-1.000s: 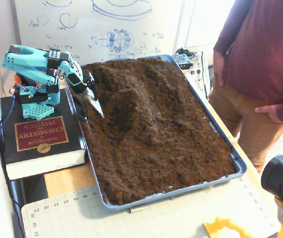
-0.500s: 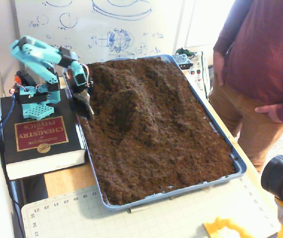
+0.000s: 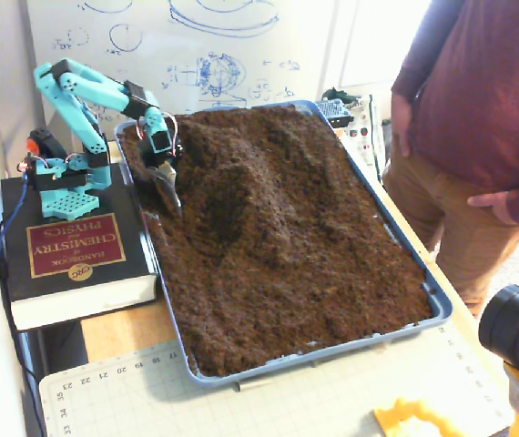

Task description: Build a berm.

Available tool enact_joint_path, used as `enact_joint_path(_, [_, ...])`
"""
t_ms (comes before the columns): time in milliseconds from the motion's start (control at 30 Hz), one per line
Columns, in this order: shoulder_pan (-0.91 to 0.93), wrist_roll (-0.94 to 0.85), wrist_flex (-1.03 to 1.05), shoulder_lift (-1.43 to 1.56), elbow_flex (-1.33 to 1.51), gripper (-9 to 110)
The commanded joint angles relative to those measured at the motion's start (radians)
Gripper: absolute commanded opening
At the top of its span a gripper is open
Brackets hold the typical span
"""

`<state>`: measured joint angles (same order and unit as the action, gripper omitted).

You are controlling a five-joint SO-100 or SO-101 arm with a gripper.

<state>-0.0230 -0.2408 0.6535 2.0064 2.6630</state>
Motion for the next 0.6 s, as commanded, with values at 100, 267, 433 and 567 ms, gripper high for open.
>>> enact_joint_path(100, [0.000, 0.009, -0.011, 0.072, -0.031, 0])
enact_joint_path(267, [0.061, 0.006, -0.017, 0.118, 0.035, 0])
enact_joint_path(433, [0.063, 0.006, -0.018, 0.074, 0.035, 0])
enact_joint_path(567, [0.061, 0.006, -0.066, 0.048, 0.043, 0])
